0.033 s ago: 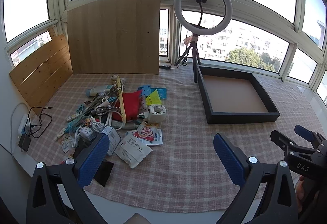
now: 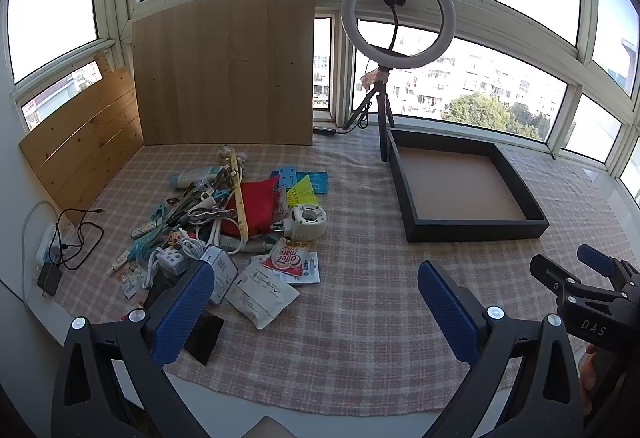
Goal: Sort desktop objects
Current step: 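Move both tools toward the pile of items on the cloth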
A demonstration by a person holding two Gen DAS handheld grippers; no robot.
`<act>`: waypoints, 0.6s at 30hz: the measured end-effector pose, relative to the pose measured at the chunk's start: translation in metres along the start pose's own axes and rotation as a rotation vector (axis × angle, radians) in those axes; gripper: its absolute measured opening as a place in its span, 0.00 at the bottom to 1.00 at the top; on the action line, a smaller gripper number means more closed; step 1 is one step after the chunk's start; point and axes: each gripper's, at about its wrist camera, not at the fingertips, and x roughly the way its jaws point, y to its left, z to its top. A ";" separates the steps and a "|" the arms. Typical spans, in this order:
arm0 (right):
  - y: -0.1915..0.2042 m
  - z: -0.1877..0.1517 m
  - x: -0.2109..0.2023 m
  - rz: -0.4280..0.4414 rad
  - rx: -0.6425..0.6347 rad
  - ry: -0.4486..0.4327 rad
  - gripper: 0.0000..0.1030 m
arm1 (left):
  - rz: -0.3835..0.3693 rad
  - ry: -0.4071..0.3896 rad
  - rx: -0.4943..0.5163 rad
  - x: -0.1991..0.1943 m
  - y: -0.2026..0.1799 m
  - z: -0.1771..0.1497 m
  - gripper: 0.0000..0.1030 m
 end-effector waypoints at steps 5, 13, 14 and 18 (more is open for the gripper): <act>-0.003 -0.001 0.001 -0.007 -0.007 0.005 1.00 | -0.008 -0.008 -0.012 -0.001 0.004 0.001 0.99; 0.010 0.001 0.004 0.017 -0.018 0.006 1.00 | -0.017 -0.005 0.001 -0.001 0.003 0.000 0.99; 0.011 0.001 0.006 0.026 -0.020 0.008 1.00 | -0.020 -0.004 -0.001 -0.001 0.004 0.000 0.99; 0.018 0.002 0.011 0.055 -0.035 0.012 1.00 | -0.016 -0.006 -0.014 -0.001 0.010 -0.001 0.99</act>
